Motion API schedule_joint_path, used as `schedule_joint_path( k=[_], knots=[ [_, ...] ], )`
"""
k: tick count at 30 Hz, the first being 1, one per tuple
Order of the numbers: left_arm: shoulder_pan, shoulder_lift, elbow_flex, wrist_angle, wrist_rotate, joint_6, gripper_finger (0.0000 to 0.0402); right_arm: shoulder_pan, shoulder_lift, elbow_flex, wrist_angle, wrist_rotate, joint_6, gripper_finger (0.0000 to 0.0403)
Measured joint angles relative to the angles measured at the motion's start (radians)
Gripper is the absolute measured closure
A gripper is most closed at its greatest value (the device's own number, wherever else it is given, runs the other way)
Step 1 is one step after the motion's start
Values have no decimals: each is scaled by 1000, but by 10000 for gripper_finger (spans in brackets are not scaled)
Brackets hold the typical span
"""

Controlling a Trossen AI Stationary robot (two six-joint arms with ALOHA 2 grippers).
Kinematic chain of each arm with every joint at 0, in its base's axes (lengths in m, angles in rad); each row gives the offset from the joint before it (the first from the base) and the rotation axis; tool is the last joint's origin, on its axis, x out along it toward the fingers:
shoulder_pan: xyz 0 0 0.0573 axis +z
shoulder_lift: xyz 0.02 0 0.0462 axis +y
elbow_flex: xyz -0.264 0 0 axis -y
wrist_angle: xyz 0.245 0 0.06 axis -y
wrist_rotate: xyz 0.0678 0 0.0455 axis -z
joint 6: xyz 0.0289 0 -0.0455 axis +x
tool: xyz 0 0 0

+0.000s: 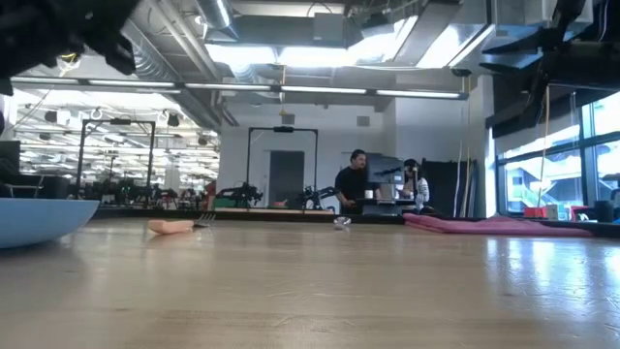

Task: Set table place
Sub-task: Move the blue plate to the center of the table

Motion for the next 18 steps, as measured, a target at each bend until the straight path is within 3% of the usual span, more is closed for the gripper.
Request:
schedule_joint_path(
  k=[5, 10, 13, 15, 18],
  knots=[
    [0, 0, 0, 145, 75, -292, 319, 0, 0, 0, -5, 0, -57, 325],
    [0, 0, 0, 254, 0, -380, 319, -1, 0, 0, -5, 0, -146, 325],
    [2, 3, 26, 206, -153, -505, 319, -1, 0, 0, -5, 5, -172, 325],
    [1, 15, 75, 141, -163, -568, 319, -1, 0, 0, -5, 6, -174, 325],
    [1, 60, 210, -82, -167, -646, 319, -1, 0, 0, -5, 6, -176, 325]
  ],
)
